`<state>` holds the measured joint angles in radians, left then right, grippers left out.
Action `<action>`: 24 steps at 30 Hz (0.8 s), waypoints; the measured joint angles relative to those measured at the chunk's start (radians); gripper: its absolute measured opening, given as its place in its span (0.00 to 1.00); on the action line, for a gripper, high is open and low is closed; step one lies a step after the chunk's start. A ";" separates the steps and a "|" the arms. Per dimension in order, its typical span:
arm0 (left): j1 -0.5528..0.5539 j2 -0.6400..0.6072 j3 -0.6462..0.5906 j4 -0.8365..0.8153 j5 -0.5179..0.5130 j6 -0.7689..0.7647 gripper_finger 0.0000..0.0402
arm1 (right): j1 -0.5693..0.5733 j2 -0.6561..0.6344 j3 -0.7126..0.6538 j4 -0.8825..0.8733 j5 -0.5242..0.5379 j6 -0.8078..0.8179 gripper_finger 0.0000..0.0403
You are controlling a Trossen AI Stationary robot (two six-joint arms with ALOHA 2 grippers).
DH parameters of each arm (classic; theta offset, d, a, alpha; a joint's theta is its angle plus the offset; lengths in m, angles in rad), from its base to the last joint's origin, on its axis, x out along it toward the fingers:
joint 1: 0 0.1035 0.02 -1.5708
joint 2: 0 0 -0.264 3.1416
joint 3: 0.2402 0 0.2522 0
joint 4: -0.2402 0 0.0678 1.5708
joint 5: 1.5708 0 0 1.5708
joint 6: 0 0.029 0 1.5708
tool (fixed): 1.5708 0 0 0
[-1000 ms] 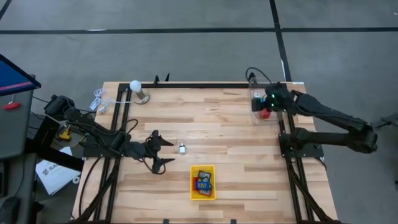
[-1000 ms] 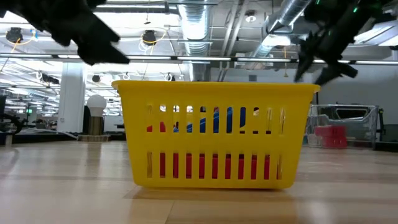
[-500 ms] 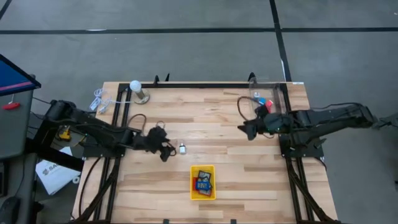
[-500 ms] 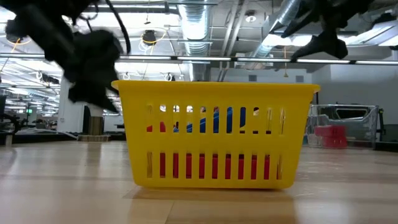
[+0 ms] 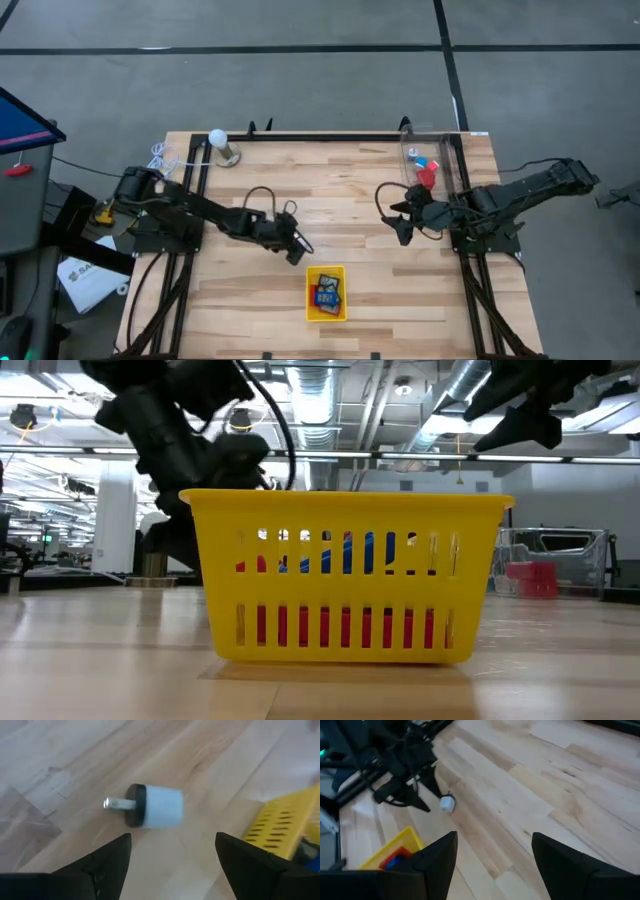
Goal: Pick & Place Office items
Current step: Put the white charger adapter into the transparent bin
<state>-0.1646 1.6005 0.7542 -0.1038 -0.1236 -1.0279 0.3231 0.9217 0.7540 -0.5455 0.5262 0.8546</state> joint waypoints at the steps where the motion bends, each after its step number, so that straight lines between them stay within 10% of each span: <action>1: 0.003 0.023 0.016 -0.010 0.000 -0.004 0.71 | 0.009 0.001 0.000 0.000 0.000 -0.006 0.62; 24: 0.059 0.117 0.079 0.017 0.011 0.134 0.68 | 0.182 0.001 0.000 0.007 0.085 0.108 0.62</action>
<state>-0.1053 1.7172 0.8333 -0.0864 -0.1127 -0.8942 0.5048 0.9230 0.7540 -0.5385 0.6110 0.9631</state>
